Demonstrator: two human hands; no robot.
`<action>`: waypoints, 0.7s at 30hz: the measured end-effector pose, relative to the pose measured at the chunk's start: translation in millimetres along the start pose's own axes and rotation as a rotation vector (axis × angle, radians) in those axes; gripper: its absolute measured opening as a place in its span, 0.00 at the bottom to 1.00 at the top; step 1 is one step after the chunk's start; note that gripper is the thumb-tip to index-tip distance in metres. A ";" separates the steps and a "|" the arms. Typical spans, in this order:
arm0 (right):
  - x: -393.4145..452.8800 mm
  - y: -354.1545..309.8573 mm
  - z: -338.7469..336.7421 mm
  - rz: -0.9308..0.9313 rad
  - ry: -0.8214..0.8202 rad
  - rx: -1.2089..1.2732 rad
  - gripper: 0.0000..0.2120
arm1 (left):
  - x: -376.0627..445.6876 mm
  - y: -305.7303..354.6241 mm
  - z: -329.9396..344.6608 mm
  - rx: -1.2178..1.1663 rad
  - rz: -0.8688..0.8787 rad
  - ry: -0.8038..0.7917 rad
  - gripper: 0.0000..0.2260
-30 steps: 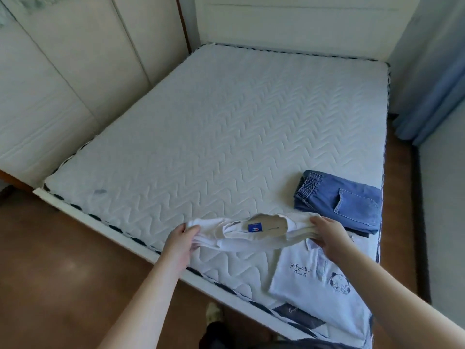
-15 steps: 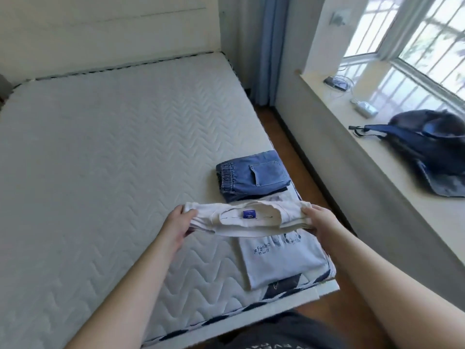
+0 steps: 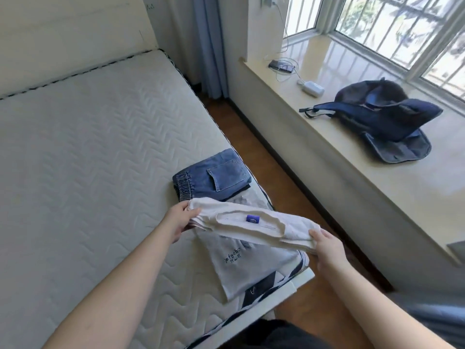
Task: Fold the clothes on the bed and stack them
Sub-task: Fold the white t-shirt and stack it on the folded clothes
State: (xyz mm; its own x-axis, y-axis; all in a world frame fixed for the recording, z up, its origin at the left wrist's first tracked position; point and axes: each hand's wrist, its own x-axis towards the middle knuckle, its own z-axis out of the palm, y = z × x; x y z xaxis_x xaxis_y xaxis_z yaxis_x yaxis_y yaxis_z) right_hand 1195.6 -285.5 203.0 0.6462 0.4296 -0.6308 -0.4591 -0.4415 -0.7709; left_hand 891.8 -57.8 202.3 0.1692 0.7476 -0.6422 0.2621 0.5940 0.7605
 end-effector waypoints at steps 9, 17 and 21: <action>-26.1 141.8 30.8 0.481 -0.123 -0.198 0.03 | 21.7 -101.5 -45.3 0.405 -0.005 0.327 0.14; -65.6 262.0 108.0 0.708 -0.121 -0.058 0.04 | 43.3 -197.4 -93.8 0.379 -0.080 0.362 0.11; -66.0 302.7 122.3 0.720 -0.115 -0.076 0.07 | 61.8 -226.4 -110.1 0.370 -0.090 0.321 0.11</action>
State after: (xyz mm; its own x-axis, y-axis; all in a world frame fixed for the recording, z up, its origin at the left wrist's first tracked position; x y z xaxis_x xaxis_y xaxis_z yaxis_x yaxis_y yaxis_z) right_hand 939.4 -351.1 0.5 0.1306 0.0908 -0.9873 -0.6994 -0.6974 -0.1567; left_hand 738.3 -113.4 0.9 -0.1557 0.7865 -0.5976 0.5913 0.5588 0.5814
